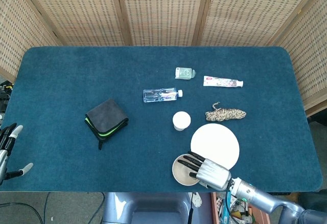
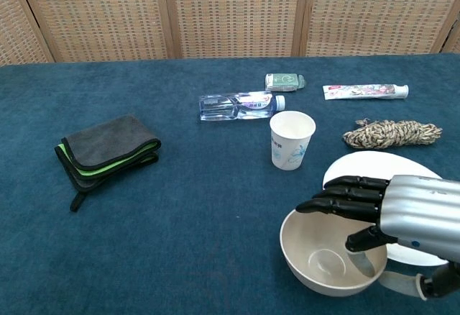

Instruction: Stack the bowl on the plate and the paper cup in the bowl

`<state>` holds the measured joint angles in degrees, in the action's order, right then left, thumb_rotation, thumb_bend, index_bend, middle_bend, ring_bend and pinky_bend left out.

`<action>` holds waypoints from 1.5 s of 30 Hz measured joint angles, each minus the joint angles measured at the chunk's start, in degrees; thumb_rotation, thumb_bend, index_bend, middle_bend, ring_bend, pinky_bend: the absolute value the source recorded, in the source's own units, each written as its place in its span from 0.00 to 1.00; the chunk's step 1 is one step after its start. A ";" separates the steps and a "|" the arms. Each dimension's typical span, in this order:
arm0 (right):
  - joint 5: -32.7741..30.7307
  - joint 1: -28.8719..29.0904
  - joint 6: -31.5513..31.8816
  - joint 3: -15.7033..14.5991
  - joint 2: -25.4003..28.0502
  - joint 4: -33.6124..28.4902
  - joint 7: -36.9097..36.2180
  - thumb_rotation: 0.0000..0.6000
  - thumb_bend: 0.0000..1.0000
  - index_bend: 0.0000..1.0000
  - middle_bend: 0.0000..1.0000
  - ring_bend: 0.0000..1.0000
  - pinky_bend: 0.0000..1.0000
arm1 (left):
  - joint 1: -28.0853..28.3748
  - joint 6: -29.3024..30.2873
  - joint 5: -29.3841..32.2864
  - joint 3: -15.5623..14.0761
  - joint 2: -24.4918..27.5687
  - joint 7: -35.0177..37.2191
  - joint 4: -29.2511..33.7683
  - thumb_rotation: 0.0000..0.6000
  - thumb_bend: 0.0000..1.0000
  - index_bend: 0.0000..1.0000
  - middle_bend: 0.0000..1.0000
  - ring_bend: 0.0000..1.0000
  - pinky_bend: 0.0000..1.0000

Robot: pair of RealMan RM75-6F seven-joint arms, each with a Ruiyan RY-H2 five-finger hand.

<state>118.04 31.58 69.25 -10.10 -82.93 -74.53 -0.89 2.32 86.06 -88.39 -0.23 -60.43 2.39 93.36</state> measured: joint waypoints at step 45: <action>-13.06 -3.17 6.86 1.70 0.88 17.95 -18.96 1.00 0.49 0.66 0.00 0.00 0.00 | -0.11 0.40 0.38 0.30 -0.08 0.39 -0.29 1.00 0.00 0.00 0.00 0.00 0.00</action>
<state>104.98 28.42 76.11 -8.40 -82.04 -56.58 -19.85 2.21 86.47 -88.01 0.06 -60.51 2.77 93.07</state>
